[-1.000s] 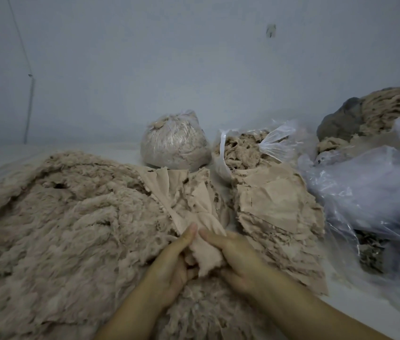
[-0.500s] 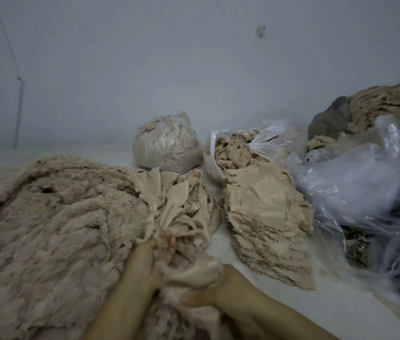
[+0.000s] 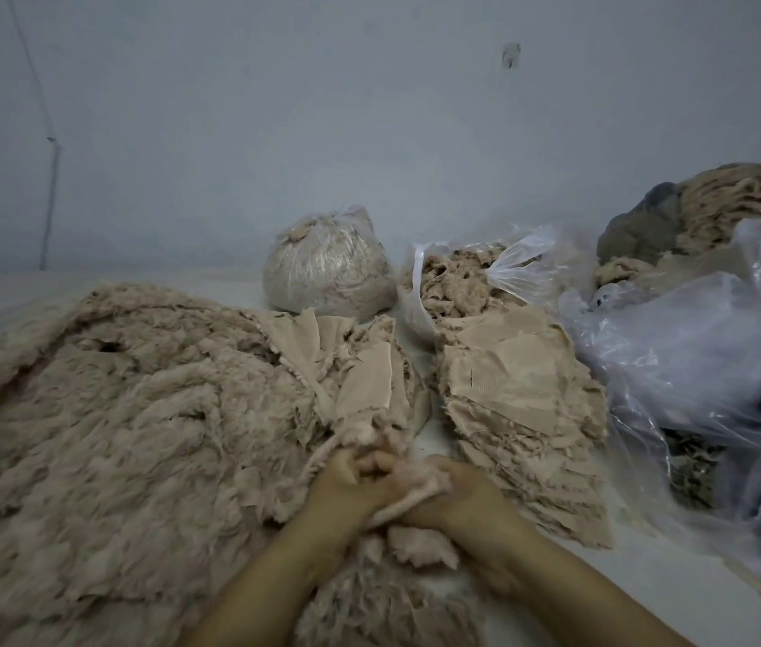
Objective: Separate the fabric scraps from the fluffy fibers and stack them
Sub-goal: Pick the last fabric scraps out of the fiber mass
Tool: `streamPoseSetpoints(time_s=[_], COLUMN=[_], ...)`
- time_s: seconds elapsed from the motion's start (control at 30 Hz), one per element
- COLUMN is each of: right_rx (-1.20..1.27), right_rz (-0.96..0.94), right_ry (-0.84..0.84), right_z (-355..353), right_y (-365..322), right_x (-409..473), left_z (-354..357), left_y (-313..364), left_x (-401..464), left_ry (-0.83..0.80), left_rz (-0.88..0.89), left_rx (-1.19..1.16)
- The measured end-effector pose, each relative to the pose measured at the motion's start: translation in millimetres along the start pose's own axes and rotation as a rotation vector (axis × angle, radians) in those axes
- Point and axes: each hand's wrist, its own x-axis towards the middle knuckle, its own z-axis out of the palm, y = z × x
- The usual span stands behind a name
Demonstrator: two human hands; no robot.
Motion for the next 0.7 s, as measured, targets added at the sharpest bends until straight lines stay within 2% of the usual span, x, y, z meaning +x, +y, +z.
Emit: streamPoseSetpoints(time_s=[0.07, 0.13, 0.23, 0.37, 0.53, 0.7], right_rx=[0.005, 0.116, 0.238, 0.309, 0.366, 0.398], right_rz=[-0.048, -0.095, -0.153, -0.207, -0.251, -0.189], right_ry=[0.122, 0.210, 0.308, 0.381, 0.433, 0.435], right_z=[1, 1, -1, -4, -6, -23], right_y=[1, 1, -1, -4, -7, -9], right_x=[2, 4, 7, 9, 9, 14], left_z=[1, -3, 0, 0, -1, -12], left_y=[3, 4, 8, 8, 9, 16], left_x=[-1, 1, -2, -4, -1, 6], left_ry=[0.072, 0.126, 0.100, -0.035, 0.136, 0.190], left_rz=[0.040, 0.051, 0.064, 0.017, 0.038, 0.047], left_rx=[-0.074, -0.166, -0.244, -0.212, -0.244, -0.405])
